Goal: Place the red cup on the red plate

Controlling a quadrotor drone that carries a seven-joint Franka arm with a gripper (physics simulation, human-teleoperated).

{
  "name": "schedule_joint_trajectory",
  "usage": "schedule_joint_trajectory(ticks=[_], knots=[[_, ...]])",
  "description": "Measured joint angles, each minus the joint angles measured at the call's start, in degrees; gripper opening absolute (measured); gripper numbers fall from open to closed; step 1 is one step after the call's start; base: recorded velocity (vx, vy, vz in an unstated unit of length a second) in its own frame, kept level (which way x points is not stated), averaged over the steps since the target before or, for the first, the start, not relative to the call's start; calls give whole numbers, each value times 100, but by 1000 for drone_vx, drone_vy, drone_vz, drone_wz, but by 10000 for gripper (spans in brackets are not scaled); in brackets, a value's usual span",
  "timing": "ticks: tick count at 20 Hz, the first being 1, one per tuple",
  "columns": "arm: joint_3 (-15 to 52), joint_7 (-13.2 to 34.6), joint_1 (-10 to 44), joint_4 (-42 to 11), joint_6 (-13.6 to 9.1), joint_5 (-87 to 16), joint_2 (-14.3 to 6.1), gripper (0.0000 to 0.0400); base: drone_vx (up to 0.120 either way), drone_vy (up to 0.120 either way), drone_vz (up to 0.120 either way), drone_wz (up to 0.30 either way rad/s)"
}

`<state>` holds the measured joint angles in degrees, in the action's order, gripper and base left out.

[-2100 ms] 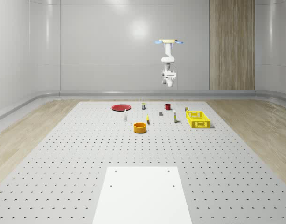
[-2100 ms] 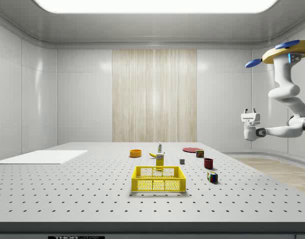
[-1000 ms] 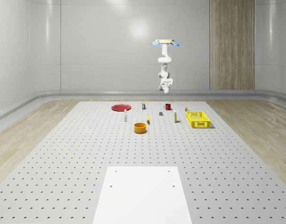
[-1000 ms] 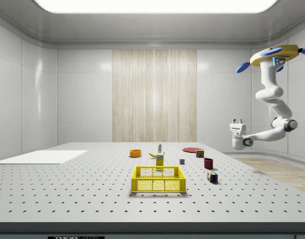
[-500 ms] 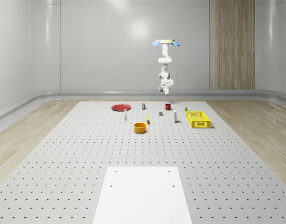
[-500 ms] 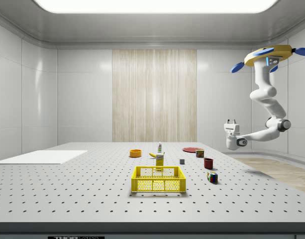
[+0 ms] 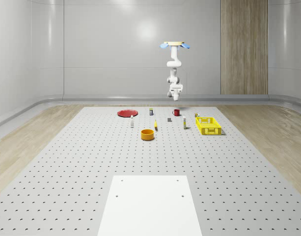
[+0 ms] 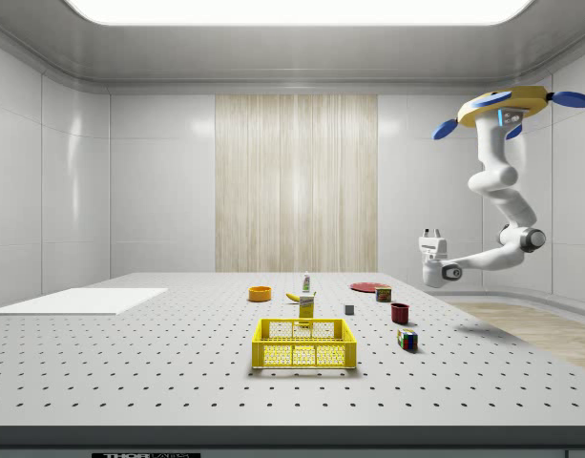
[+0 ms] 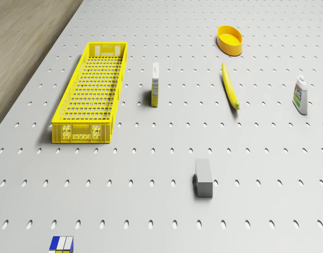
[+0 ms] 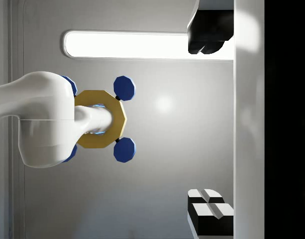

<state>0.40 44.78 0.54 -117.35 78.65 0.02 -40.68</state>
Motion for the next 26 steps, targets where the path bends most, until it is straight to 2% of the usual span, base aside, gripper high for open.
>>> schedule_joint_trajectory(ticks=[14,19,26], knots=[[123,21,40,-43,61,-169,-43,400,120,0,0,0],[301,53,95,-69,85,-419,-61,400,80,0,0,0],[992,186,310,-210,135,-1394,-111,400,0,0,-17,0]])
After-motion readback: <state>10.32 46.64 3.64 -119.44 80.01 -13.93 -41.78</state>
